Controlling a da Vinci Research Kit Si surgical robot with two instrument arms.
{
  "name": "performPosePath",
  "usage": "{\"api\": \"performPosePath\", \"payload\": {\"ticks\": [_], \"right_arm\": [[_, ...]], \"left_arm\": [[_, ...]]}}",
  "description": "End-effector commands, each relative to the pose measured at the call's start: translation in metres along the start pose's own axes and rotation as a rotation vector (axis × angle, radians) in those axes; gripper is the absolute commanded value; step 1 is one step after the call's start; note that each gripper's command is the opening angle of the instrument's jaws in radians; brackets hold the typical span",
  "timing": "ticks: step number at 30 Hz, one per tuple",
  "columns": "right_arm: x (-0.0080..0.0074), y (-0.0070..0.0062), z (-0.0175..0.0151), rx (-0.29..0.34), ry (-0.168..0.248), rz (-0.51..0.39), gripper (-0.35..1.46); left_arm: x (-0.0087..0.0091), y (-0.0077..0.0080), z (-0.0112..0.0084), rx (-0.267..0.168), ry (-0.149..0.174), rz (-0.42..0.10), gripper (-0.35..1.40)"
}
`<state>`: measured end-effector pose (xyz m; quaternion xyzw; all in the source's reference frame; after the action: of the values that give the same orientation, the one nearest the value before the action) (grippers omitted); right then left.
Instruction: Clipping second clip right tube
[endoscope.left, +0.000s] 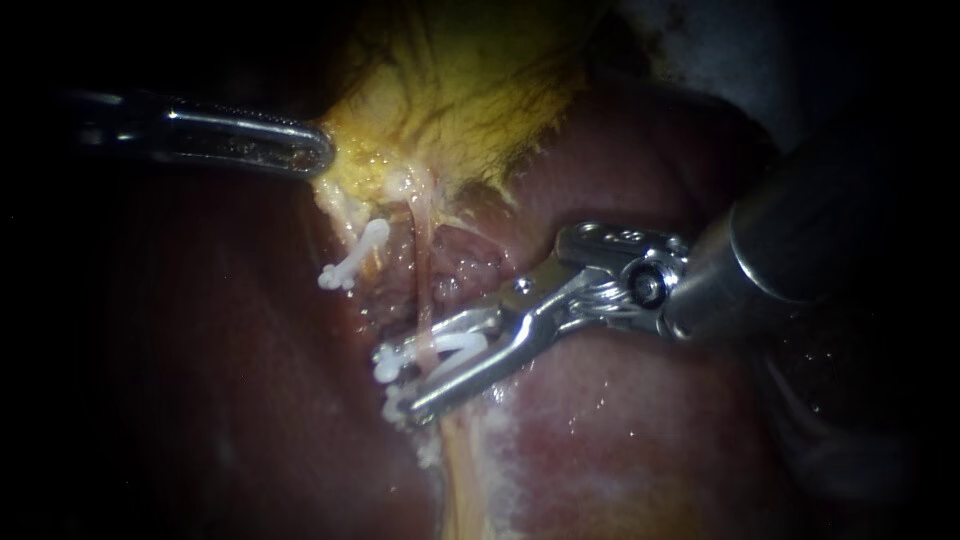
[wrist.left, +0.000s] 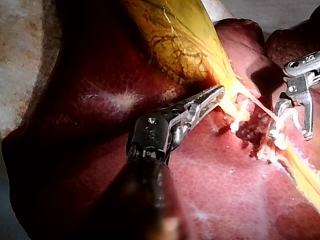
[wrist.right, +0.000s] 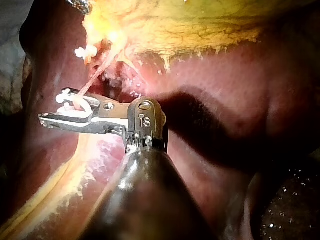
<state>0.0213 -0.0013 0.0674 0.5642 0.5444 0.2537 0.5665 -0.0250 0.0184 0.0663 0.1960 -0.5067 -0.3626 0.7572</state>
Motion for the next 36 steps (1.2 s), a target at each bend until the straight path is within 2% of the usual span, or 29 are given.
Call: {"api": "performPosePath", "payload": {"ticks": [1,4,9,18,24,28,36], "right_arm": [[-0.0002,0.0002,0.0000,0.001,-0.003,0.005,0.25],[-0.0004,0.0003,0.0001,0.009,-0.019,0.016,0.11],[-0.0004,0.0007,0.0003,0.025,-0.043,0.021,0.03],[-0.0003,0.0010,0.0005,0.022,-0.043,0.039,-0.35],[-0.0001,0.0013,0.0004,0.007,-0.036,0.080,-0.35],[-0.0002,0.0012,0.0002,0.022,-0.065,0.090,-0.35],[-0.0002,0.0013,0.0000,0.022,-0.067,0.090,-0.35]], "left_arm": [[0.0000,0.0000,0.0000,0.000,0.000,0.000,-0.35],[0.0000,0.0000,0.0000,0.000,0.000,0.000,-0.35],[0.0000,0.0000,-0.0001,0.001,0.000,0.000,-0.35],[0.0000,0.0000,-0.0001,0.001,0.000,0.000,-0.35],[0.0000,0.0000,-0.0002,0.001,0.000,0.000,-0.35],[0.0000,0.0000,-0.0002,0.002,0.000,0.000,-0.35],[0.0001,0.0002,-0.0002,0.002,0.000,0.001,-0.35]]}}
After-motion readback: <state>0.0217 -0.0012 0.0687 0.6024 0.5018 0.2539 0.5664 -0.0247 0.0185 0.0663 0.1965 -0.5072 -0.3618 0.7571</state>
